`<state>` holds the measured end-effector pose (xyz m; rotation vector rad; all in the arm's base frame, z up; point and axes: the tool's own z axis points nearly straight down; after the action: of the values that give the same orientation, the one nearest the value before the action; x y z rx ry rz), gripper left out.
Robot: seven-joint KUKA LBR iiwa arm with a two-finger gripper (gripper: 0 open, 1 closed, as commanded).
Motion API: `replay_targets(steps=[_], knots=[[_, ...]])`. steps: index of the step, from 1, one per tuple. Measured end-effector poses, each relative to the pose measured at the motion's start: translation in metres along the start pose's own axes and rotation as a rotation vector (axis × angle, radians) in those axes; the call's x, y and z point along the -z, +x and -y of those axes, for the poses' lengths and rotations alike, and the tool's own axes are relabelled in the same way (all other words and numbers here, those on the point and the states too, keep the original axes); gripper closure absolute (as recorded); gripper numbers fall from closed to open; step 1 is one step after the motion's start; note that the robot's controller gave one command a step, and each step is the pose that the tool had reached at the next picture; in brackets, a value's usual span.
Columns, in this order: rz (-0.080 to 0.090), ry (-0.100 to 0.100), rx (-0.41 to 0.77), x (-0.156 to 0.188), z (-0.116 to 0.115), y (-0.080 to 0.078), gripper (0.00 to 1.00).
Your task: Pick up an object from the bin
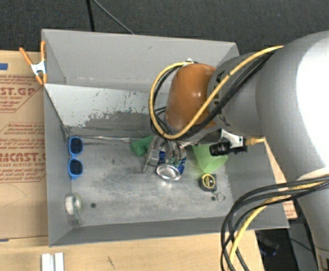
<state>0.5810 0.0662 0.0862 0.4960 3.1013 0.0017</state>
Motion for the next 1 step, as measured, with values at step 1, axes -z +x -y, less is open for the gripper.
replay_targets(steps=[1], knots=[[0.008, -0.005, 0.012, 0.145, -0.0196, 0.0141, 1.0]])
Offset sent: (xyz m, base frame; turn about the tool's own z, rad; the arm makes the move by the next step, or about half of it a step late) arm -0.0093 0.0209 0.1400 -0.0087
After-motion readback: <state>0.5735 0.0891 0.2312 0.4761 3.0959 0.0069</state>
